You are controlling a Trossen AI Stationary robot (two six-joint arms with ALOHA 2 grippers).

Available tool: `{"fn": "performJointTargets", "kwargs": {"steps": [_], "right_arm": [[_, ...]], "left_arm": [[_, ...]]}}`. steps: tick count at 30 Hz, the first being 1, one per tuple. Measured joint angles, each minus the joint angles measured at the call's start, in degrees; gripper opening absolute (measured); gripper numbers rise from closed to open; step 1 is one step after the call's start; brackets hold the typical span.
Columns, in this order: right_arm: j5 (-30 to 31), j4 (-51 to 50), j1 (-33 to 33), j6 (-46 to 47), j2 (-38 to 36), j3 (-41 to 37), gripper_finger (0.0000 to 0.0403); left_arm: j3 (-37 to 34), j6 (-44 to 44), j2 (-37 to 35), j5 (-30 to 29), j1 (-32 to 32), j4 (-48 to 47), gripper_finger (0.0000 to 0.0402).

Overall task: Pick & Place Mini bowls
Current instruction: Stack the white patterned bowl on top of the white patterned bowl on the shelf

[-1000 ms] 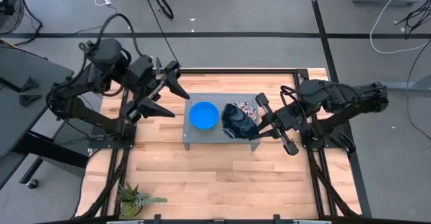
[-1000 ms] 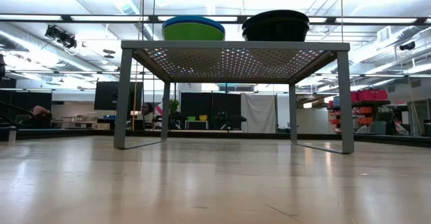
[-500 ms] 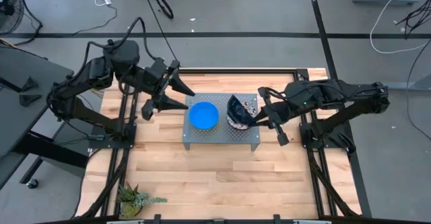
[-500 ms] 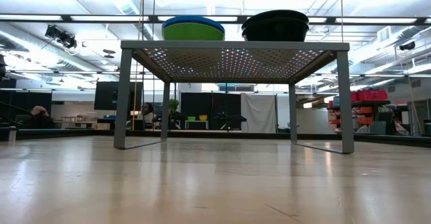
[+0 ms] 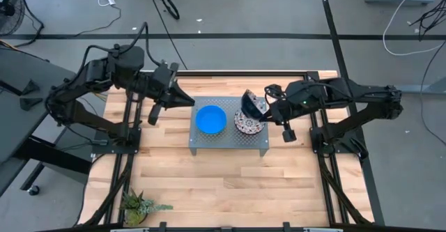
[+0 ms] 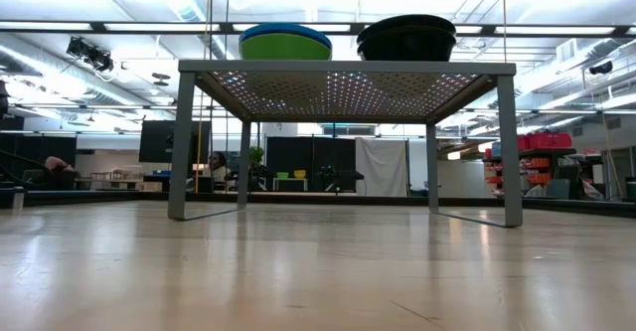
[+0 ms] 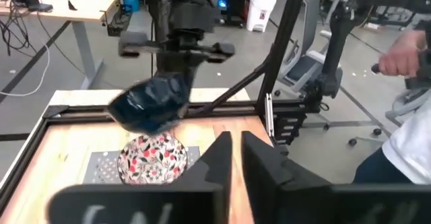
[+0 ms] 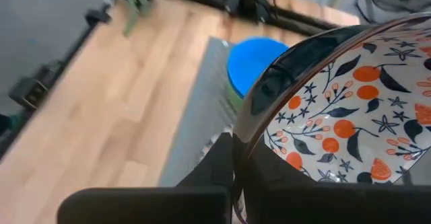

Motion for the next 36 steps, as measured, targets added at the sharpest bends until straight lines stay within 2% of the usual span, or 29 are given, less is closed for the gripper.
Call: {"fn": "performJointTargets", "kwargs": {"steps": [4, 22, 28, 36], "right_arm": [[1.9, -3.6, -0.9, -0.6, 0.3, 0.0, 0.0006], [6.1, -10.0, -1.6, -9.2, 4.5, 0.4, 0.0006], [11.1, -14.7, -0.8, -13.5, 7.6, 3.9, 0.0006], [18.1, -22.0, 1.1, -23.8, 11.9, 5.4, 0.0006]], "left_arm": [[0.0, 1.1, -0.5, -0.3, 0.0, -1.5, 0.0006], [0.0, 1.1, -0.9, -0.2, 0.0, -4.3, 0.0012], [0.0, 1.0, -0.9, -0.2, 0.0, -5.1, 0.0004], [0.0, 0.4, -0.9, -0.2, 0.0, -5.1, 0.0016]]}}
